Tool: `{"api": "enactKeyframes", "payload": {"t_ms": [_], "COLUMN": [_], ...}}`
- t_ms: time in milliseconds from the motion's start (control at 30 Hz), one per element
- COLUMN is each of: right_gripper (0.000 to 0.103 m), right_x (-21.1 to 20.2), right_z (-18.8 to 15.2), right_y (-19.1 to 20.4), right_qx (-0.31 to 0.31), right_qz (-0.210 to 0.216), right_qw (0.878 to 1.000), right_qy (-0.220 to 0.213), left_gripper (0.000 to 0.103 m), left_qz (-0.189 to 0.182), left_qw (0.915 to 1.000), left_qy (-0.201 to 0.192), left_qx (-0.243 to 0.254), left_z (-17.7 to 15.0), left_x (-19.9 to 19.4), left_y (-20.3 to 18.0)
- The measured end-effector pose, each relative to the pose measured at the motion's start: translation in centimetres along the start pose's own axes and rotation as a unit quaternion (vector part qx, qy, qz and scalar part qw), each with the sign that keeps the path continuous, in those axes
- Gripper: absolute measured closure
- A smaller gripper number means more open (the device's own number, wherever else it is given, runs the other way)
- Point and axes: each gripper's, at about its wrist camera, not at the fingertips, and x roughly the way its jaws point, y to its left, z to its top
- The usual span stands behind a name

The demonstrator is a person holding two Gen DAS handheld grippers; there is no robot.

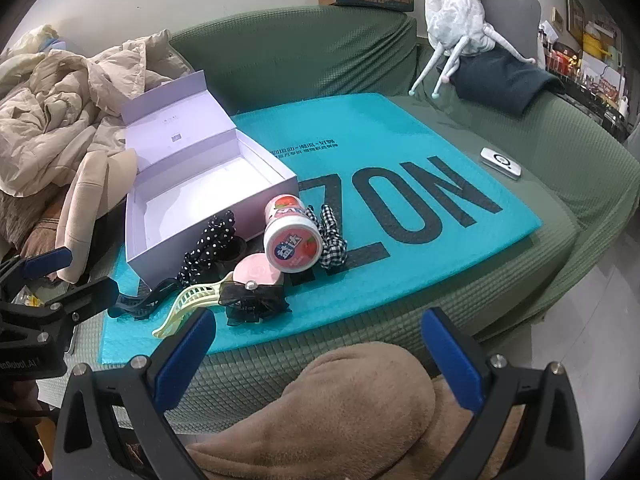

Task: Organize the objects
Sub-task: 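Move both tools toward the hair accessories beside the lavender box, then grasp the cream claw clip with the left tool while the right tool grasps the black bow clip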

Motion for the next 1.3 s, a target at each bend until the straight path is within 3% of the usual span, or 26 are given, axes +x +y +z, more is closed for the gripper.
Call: {"api": "enactKeyframes", "payload": {"t_ms": [667,967,1100,1133,1200,1300], "right_gripper": [0.000,0.000,0.005,0.007,0.007,0.010], "right_x": [4.3,5.4,6.0,6.2,6.5,6.7], "right_z": [-1.1,-1.6,-1.8,-1.8,-1.8,-1.7], "right_y": [-0.3,0.2,0.5,0.6,0.7,0.9], "right_qx": [0.002,-0.003,-0.004,-0.005,-0.008,-0.013], "right_qz": [0.032,0.052,0.067,0.070,0.072,0.075], "right_qw": [0.999,0.997,0.996,0.996,0.995,0.995], "right_qy": [0.043,0.053,0.059,0.060,0.064,0.062], "left_gripper": [0.001,0.012,0.020,0.023,0.039,0.041], "left_qz": [-0.024,-0.039,-0.046,-0.048,-0.058,-0.070], "left_qw": [0.9981,0.9984,0.9976,0.9972,0.9962,0.9945], "left_qy": [0.055,0.040,0.052,0.057,0.065,0.077], "left_qx": [-0.014,-0.006,0.008,0.010,0.011,0.010], "left_z": [-1.8,-2.4,-2.8,-2.9,-3.2,-3.4], "left_x": [4.8,5.3,6.0,6.2,6.6,7.2], "left_y": [0.0,-0.2,-0.6,-0.7,-0.8,-1.1]}}
